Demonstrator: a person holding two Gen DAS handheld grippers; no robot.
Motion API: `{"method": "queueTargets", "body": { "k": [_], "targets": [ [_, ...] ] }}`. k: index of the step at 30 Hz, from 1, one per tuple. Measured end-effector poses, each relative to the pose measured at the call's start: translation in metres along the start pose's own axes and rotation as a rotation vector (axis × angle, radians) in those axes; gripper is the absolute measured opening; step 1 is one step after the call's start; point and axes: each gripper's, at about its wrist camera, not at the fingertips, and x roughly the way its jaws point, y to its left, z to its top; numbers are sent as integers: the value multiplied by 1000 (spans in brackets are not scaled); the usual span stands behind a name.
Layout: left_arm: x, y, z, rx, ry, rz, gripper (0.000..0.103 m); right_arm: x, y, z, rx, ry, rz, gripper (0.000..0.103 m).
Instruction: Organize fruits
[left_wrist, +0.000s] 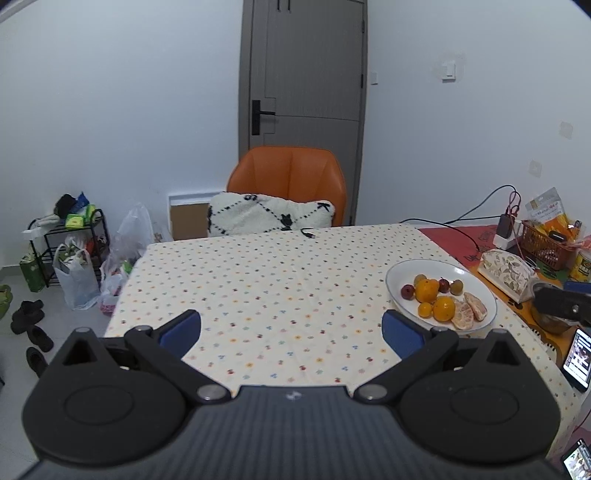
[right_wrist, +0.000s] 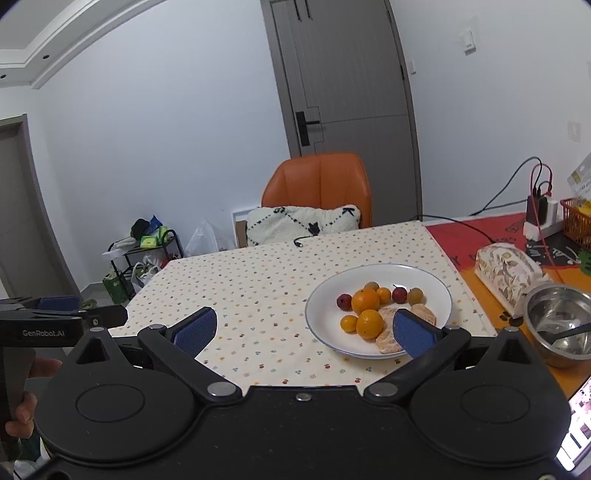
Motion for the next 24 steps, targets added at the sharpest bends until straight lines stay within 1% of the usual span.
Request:
{"method": "queueTargets", "body": {
  "k": [3, 7, 13, 17, 24],
  "targets": [
    [-9, 5, -2, -9, -2, 3, 103, -9, 6, -2, -19, 0, 4, 103],
    [-21, 8, -5, 4, -9, 8, 103, -18, 14, -8, -46, 10, 8, 103],
    [-37, 17, -12, -36, -9, 5, 103, -30, 17, -14, -34, 14, 18, 103],
    [-43, 20, -15, -43, -9, 3, 103, -41, 16, -15, -11, -9, 35, 103],
    [-48, 21, -21, -64, -15, -11, 103, -49, 27, -16, -61, -26, 54, 103]
  ]
}}
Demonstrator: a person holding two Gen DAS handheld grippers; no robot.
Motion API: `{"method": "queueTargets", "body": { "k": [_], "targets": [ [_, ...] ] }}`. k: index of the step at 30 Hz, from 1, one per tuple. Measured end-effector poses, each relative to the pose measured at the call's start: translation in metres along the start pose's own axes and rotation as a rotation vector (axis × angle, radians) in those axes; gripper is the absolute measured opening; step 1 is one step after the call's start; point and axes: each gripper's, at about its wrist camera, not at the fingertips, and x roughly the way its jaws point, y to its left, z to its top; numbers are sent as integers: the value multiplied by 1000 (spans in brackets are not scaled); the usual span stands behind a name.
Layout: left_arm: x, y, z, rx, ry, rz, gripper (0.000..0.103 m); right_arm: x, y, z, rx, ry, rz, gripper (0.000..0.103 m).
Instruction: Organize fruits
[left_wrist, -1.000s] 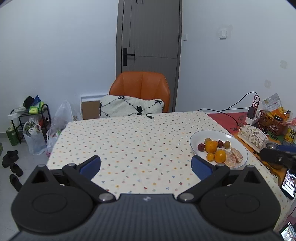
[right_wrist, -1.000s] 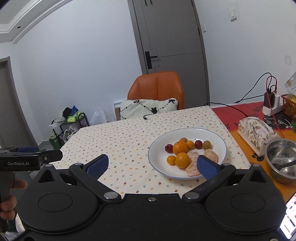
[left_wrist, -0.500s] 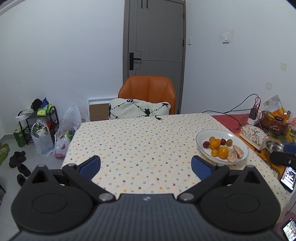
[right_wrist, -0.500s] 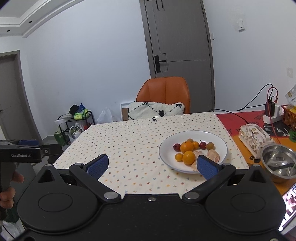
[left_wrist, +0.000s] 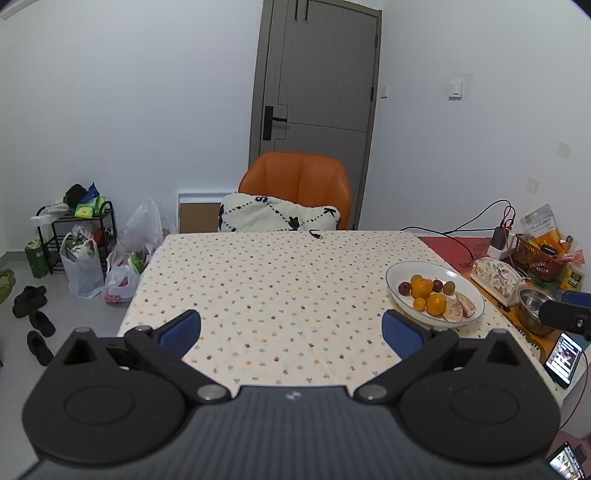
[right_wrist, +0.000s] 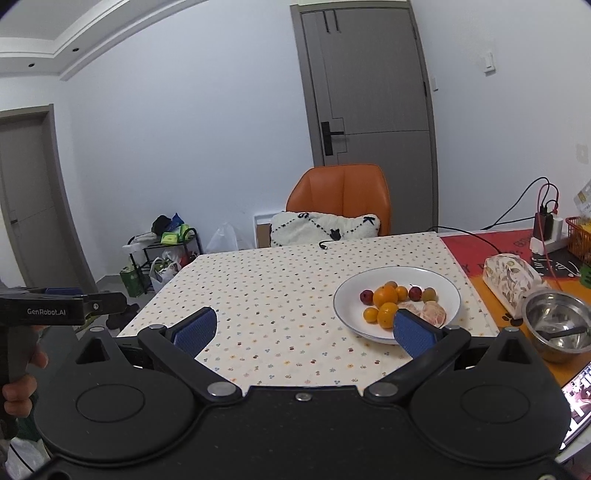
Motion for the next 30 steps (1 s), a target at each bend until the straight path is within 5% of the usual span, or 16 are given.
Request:
{"method": "queueTargets", "body": {
  "k": [30],
  "targets": [
    [8, -4, -11, 14, 37, -11, 103, 10, 11, -9, -5, 37, -2, 103]
  ]
}}
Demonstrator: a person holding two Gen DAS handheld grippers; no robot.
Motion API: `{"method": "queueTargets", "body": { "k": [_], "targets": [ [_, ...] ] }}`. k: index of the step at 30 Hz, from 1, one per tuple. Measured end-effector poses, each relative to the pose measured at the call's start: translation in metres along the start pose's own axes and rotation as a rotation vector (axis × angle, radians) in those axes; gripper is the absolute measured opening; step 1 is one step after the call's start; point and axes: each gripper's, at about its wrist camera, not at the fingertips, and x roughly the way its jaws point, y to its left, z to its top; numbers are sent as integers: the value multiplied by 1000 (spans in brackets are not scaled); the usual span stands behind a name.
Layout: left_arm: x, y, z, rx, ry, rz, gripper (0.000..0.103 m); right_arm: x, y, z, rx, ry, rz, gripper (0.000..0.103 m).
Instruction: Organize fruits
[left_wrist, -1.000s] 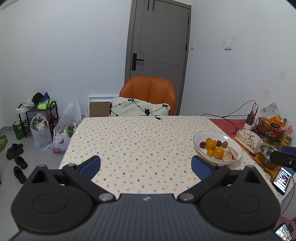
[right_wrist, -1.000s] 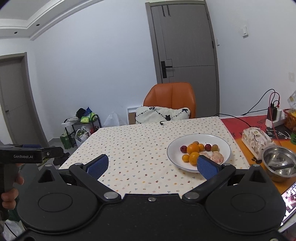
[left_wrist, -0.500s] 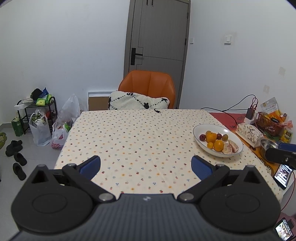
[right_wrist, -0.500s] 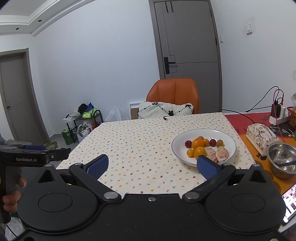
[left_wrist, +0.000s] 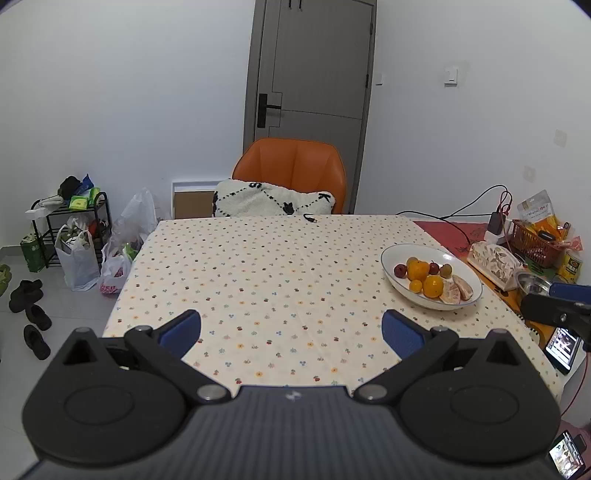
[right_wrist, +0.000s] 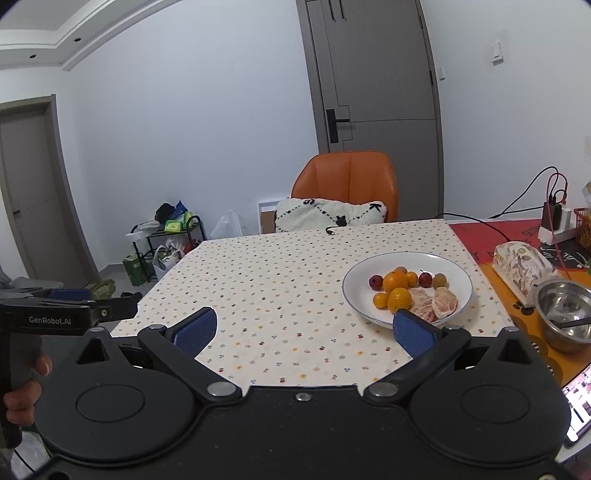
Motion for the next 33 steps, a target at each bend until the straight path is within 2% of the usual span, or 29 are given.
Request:
{"method": "queueTargets", "body": {
  "k": [13, 33],
  "targets": [
    [1, 0, -1, -1, 5, -1, 103, 4, 3, -2, 12, 35, 29, 103],
    [2, 2, -2, -2, 8, -3, 103, 4, 3, 0, 0, 28, 2, 103]
  ]
}}
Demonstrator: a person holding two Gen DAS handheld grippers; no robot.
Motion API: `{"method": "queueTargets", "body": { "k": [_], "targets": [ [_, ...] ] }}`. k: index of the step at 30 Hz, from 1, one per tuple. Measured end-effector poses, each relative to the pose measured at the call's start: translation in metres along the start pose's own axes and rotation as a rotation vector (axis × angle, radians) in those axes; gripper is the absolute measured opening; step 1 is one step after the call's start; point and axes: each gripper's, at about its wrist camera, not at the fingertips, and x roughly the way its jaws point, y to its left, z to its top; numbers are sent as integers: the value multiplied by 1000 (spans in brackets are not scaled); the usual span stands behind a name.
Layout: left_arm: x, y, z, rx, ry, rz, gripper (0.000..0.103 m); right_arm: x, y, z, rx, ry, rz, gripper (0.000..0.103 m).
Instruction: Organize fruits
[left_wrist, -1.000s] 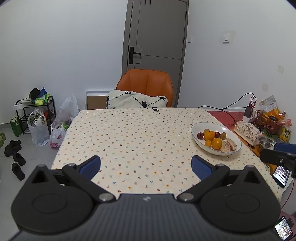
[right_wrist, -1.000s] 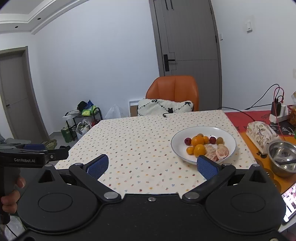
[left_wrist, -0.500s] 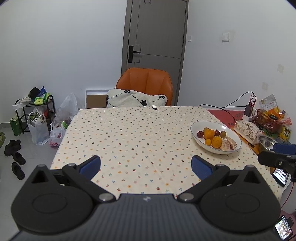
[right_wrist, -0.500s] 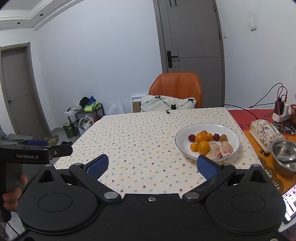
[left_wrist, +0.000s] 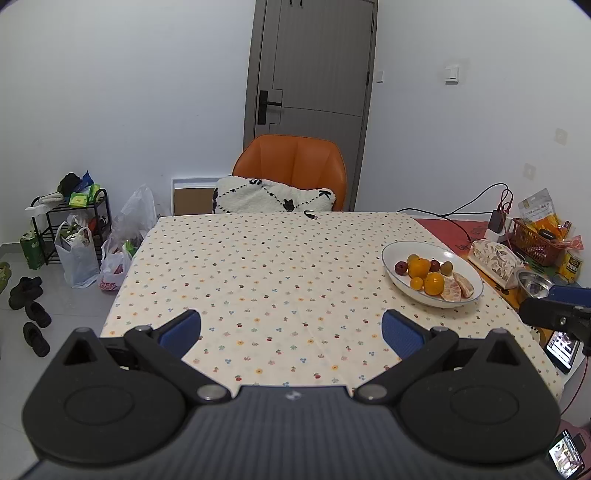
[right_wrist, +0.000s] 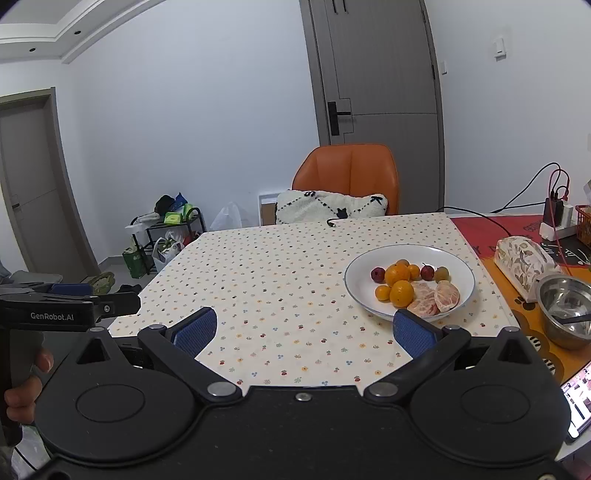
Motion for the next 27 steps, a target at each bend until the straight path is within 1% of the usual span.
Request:
{"method": "queueTargets", "body": {
  "k": [6, 14, 27],
  "targets": [
    [1, 1, 0, -3, 3, 0, 103, 0, 0, 0, 4, 3, -7, 103],
    [1, 1, 0, -5, 2, 0, 103, -2, 2, 1, 9, 7, 22, 103],
    [2, 2, -1, -7, 4, 0, 103, -2, 3, 0, 1, 11, 12, 103]
  ]
}}
